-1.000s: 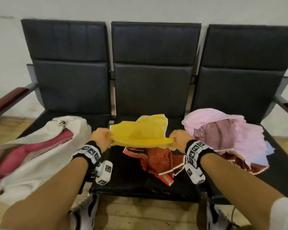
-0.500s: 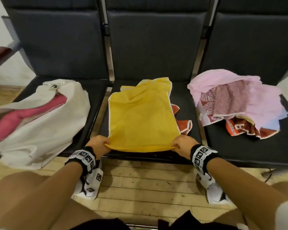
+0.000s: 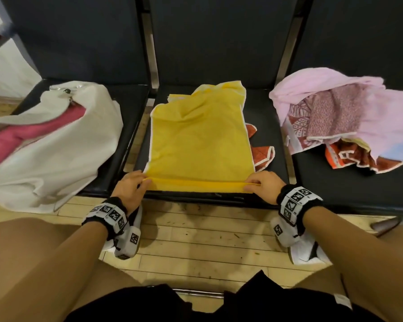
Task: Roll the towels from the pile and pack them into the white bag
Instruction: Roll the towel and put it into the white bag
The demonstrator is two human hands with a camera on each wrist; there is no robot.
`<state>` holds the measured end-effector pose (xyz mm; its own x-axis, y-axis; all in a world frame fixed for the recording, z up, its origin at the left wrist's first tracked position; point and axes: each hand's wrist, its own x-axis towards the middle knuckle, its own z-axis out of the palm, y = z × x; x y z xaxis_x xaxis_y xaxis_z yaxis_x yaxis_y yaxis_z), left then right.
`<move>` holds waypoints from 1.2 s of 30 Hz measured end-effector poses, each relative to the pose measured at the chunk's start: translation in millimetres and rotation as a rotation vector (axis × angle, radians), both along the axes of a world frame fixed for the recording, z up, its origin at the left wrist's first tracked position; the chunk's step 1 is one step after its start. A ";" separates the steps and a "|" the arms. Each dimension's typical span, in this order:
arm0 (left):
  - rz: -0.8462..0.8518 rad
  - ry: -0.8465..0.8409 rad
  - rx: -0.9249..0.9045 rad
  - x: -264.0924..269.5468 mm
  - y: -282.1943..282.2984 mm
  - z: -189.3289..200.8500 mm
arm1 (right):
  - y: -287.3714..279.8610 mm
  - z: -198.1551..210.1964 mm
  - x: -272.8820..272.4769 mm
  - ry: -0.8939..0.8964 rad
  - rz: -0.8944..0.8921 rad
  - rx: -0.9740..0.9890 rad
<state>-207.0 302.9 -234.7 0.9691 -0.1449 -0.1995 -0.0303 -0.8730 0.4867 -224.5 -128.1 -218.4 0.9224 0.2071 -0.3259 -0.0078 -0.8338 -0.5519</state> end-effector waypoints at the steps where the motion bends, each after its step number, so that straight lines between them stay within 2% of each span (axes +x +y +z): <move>1: 0.024 -0.029 -0.010 -2.8 -0.7 0.1 | 1.3 -0.3 -1.9 0.002 -0.046 0.030; 5: 0.103 -0.101 0.027 -10.8 -3.5 -2.8 | 11.1 -8.8 -7.7 -0.036 -0.178 0.070; 10: 0.287 -0.033 -0.013 -12.2 -17.1 7.2 | 24.8 -15.4 -11.0 -0.087 -0.319 0.016; 12: 0.290 -0.112 0.055 -13.0 -22.2 11.2 | 30.4 -17.0 -12.7 -0.119 -0.352 0.006; 13: 0.242 -0.182 0.109 -13.5 -26.0 12.3 | 33.1 -17.7 -14.2 -0.159 -0.361 -0.001; 15: 0.043 -0.309 0.166 -14.9 -37.5 10.1 | 38.5 -17.5 -16.6 -0.336 -0.326 -0.070; 17: -0.229 -0.361 0.140 -16.7 -50.7 0.7 | 43.1 -19.4 -17.8 -0.552 -0.163 -0.159; 19: -0.366 -0.317 0.130 -21.7 -61.6 -7.6 | 47.0 -28.4 -19.0 -0.651 0.043 -0.208; 22: -0.309 -0.288 0.090 -29.7 -65.1 -11.3 | 51.6 -38.9 -27.0 -0.544 0.143 -0.201; 27: -0.289 -0.323 0.118 -29.0 -63.7 -10.7 | 53.8 -31.0 -34.9 -0.535 0.048 -0.183; 30: -0.286 -0.322 0.177 -26.9 -61.6 -11.2 | 51.4 -33.3 -24.7 -0.548 0.077 -0.214; 36: -0.186 -0.208 0.214 -23.0 -61.7 -9.5 | 58.1 -16.7 -27.3 -0.504 0.034 -0.258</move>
<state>-230.0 241.2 -244.3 0.9533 -0.2987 -0.0456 -0.2774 -0.9249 0.2601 -251.8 -70.0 -235.1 0.9713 0.2116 0.1086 0.2332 -0.9373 -0.2590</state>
